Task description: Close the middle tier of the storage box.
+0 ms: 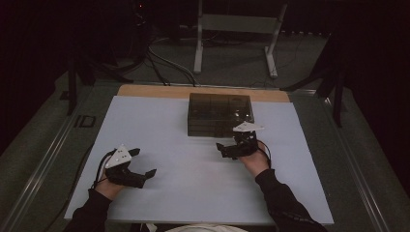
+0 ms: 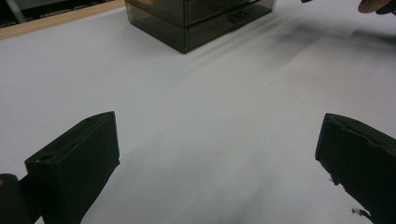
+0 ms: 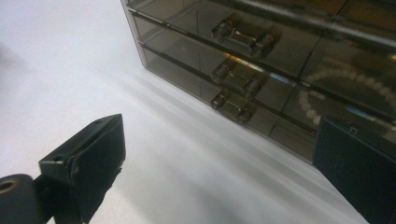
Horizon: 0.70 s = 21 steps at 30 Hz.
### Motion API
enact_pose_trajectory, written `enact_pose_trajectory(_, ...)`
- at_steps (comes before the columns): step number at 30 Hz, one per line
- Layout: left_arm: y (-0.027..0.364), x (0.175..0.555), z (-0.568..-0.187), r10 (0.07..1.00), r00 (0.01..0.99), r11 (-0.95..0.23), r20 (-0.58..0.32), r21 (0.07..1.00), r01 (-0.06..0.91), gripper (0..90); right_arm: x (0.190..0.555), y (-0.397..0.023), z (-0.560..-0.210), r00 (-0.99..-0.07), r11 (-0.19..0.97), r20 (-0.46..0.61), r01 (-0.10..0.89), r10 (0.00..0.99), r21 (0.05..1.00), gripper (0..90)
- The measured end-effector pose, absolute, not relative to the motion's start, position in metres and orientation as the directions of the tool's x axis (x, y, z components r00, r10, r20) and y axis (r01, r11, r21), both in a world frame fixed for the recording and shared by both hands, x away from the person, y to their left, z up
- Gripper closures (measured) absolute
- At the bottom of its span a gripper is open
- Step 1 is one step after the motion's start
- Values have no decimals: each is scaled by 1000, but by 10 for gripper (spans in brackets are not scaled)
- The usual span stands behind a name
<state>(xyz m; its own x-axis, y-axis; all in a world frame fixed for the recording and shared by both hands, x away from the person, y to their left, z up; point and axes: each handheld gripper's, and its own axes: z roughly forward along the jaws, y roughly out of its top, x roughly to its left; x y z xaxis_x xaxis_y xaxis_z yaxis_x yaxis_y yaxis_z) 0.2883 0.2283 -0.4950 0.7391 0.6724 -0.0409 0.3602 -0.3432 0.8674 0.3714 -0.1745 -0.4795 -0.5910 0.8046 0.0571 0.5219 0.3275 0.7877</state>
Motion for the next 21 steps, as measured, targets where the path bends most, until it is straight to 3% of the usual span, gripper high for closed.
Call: enact_pose_trajectory(21, 230, 286, -495, 674, 738, -344, -40, 867, 361, 10, 341, -204, -481, -668, 328, 70, 451, 741, 830, 32)
